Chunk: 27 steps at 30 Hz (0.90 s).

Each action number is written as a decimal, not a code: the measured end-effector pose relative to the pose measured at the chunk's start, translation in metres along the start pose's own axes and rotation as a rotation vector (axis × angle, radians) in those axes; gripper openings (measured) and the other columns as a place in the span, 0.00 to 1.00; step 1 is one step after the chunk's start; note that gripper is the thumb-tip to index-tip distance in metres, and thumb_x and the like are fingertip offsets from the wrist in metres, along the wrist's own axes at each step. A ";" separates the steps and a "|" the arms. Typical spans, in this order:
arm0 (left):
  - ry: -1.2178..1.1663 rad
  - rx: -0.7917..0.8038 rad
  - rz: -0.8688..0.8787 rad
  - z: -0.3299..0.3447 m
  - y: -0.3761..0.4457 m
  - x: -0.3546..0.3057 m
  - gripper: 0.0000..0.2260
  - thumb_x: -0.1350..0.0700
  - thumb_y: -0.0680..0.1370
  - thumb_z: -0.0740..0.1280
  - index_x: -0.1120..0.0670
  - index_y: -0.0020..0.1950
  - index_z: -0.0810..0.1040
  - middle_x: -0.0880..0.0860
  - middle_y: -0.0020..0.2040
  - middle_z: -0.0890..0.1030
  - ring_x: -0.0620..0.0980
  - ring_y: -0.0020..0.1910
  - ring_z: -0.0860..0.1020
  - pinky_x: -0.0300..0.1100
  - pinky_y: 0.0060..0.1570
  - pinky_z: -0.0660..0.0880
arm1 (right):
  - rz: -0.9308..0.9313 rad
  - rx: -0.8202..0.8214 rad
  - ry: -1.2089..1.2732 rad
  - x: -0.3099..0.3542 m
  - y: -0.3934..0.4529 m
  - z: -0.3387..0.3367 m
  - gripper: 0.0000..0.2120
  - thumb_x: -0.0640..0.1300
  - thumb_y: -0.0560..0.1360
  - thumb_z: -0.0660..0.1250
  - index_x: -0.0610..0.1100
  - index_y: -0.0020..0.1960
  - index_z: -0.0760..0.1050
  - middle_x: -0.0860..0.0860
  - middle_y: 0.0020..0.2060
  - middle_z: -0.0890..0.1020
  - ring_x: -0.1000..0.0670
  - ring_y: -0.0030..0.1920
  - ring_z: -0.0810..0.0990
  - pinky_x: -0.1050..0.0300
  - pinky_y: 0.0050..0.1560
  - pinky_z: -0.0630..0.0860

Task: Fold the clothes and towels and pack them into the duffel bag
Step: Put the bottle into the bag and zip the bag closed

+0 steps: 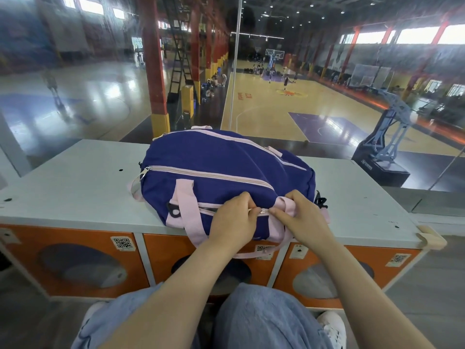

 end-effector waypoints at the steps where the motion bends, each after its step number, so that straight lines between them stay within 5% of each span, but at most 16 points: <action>1: 0.001 0.010 -0.007 -0.004 0.001 0.002 0.04 0.47 0.80 0.62 0.47 0.51 0.71 0.47 0.51 0.80 0.45 0.47 0.78 0.36 0.48 0.76 | 0.017 0.005 -0.007 0.003 0.002 -0.001 0.17 0.58 0.73 0.70 0.50 0.53 0.70 0.56 0.46 0.77 0.54 0.46 0.76 0.68 0.40 0.69; 9: 0.109 -0.009 -0.104 -0.068 0.002 0.057 0.08 0.47 0.79 0.64 0.49 0.44 0.72 0.46 0.41 0.77 0.45 0.50 0.75 0.44 0.47 0.71 | 0.129 -0.016 -0.128 0.019 0.010 -0.001 0.25 0.65 0.71 0.68 0.48 0.57 0.69 0.54 0.49 0.76 0.49 0.52 0.76 0.51 0.55 0.76; 17: 0.185 -0.104 -0.197 -0.100 -0.008 0.107 0.07 0.50 0.80 0.63 0.51 0.44 0.69 0.47 0.36 0.74 0.44 0.33 0.71 0.35 0.30 0.61 | 0.126 -0.049 -0.196 0.030 0.007 0.008 0.27 0.65 0.72 0.67 0.47 0.60 0.69 0.50 0.56 0.80 0.46 0.55 0.78 0.48 0.58 0.76; 27: 0.119 -0.231 -0.092 -0.106 -0.020 0.098 0.05 0.54 0.77 0.67 0.51 0.50 0.72 0.52 0.51 0.76 0.48 0.49 0.74 0.39 0.47 0.74 | 0.088 -0.147 -0.269 0.034 -0.008 0.011 0.27 0.63 0.72 0.66 0.47 0.63 0.69 0.48 0.60 0.78 0.45 0.58 0.77 0.47 0.59 0.76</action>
Point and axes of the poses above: each hand's wrist, its own y-axis towards the middle knuckle, its own z-axis out of the palm, x = y × z, the point moved 1 cm from there along y, towards the middle knuckle
